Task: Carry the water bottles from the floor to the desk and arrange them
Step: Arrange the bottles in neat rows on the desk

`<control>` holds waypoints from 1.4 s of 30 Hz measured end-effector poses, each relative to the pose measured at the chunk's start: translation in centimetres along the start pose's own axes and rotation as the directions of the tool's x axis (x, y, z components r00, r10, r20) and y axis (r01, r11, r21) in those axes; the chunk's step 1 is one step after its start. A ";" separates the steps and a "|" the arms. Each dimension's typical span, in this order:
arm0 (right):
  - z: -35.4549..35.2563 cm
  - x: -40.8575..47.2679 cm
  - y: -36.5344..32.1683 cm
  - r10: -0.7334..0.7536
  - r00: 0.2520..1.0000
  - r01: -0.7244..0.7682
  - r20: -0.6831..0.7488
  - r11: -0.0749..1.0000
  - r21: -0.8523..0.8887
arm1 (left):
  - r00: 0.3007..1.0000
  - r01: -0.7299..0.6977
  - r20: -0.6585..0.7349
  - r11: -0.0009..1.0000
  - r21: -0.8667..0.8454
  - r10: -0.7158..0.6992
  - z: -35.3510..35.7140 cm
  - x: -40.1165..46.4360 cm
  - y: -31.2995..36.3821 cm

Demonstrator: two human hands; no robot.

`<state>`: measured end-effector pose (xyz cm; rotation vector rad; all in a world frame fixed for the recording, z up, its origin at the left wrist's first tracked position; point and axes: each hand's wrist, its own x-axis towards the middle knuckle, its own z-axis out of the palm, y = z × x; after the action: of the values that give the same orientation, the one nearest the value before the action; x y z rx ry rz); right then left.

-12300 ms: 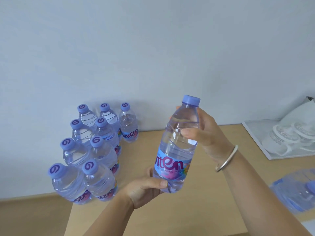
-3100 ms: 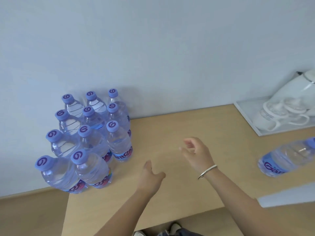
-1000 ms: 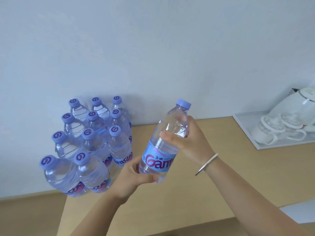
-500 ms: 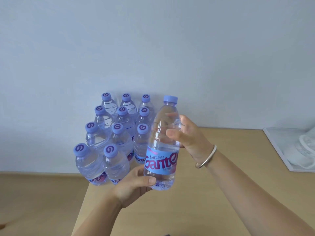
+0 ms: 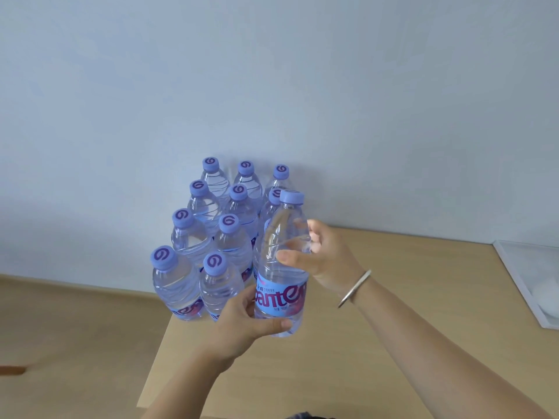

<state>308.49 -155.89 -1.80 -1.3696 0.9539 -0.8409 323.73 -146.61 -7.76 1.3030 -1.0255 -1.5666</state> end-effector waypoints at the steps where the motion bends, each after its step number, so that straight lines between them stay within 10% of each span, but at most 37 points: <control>1: 0.1 0.1 0.0 -0.001 1.000 0.001 0.008 1.000 0.007 | 1.000 0.001 -0.006 1.000 -0.004 -0.001 -0.1 0.0 -0.1; 15: 1.9 -2.2 3.3 -0.057 0.998 0.057 0.009 0.970 -0.238 | 0.929 0.150 -0.343 0.989 -0.003 -0.142 0.9 -1.8 -6.7; 35: 3.5 -1.7 6.9 -0.121 0.993 0.113 0.004 0.918 -0.380 | 0.892 0.254 -0.305 0.927 -0.277 -0.335 1.2 -1.5 -7.9; 42: 2.9 -1.7 6.8 -0.092 0.993 0.115 0.073 0.892 -0.437 | 0.886 0.374 -0.289 0.927 -0.011 -0.361 1.9 -2.4 -5.1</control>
<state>310.06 -152.90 -8.62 -1.8375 1.0818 -0.6862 321.67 -142.55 -11.56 1.7776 -0.6579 -1.5686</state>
